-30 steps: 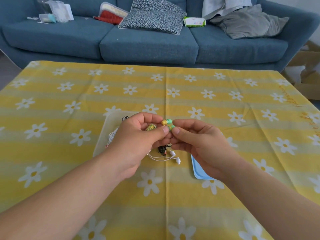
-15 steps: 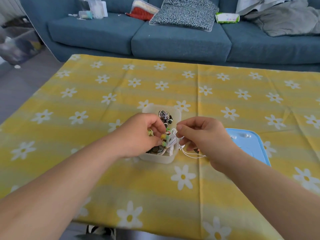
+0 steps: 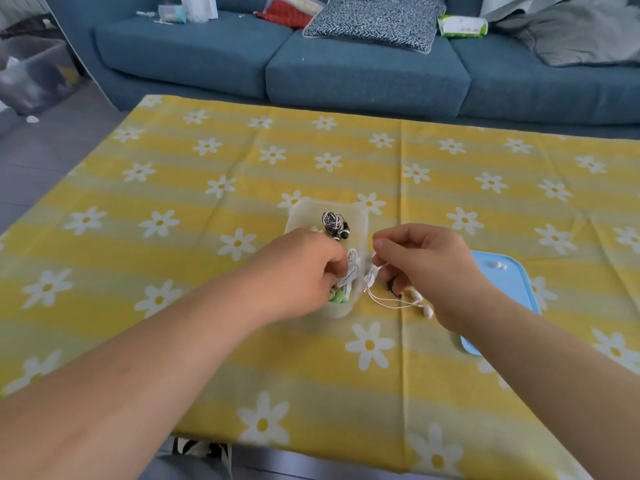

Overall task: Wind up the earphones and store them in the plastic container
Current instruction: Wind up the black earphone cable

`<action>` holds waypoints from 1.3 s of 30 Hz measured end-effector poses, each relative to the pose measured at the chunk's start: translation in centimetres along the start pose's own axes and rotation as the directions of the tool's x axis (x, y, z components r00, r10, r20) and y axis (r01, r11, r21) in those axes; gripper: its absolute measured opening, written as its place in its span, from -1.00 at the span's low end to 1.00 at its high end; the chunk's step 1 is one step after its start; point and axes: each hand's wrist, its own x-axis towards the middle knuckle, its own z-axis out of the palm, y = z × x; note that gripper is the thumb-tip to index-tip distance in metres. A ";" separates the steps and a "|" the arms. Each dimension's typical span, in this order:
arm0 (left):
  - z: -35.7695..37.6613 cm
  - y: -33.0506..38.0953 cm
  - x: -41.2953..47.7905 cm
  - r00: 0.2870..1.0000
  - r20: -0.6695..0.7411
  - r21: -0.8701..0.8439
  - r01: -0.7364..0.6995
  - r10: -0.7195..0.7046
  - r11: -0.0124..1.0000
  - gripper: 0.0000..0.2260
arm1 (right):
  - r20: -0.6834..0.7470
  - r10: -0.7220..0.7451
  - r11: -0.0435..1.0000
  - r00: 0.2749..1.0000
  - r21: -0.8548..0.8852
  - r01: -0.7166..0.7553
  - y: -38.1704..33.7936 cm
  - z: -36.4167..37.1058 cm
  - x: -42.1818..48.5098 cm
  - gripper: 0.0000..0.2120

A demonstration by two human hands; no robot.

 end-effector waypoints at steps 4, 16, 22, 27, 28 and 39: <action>1.0 2.5 1.2 0.973 -0.209 0.033 -0.094 0.098 0.995 -0.77 | -0.137 -0.009 0.999 0.991 -0.048 0.002 0.4 -3.3 0.1 -0.90; 8.6 9.5 5.4 1.000 0.005 0.434 -0.008 0.006 0.901 -0.70 | -0.043 0.224 0.902 0.974 -0.369 -0.224 4.4 -9.8 -1.3 -0.81; 9.4 9.2 7.2 0.992 -0.115 0.341 0.082 -0.045 0.937 -0.59 | 0.131 0.259 0.899 0.957 -0.396 -0.189 5.0 -10.6 -2.9 -0.77; 7.7 10.6 7.1 0.980 -0.115 -0.039 0.162 -0.165 0.986 -0.64 | 0.148 0.228 0.912 0.962 -0.379 -0.158 4.3 -10.7 -3.2 -0.81; 7.1 11.0 6.9 0.975 -0.112 -0.161 0.175 -0.194 0.971 -0.77 | 0.144 0.218 0.923 0.965 -0.353 -0.156 4.1 -10.6 -3.2 -0.83; 2.9 11.1 4.0 0.964 0.244 -0.873 0.265 -0.104 0.410 -0.97 | 0.331 0.075 0.925 0.940 0.329 -0.190 2.0 -9.9 -3.0 -0.51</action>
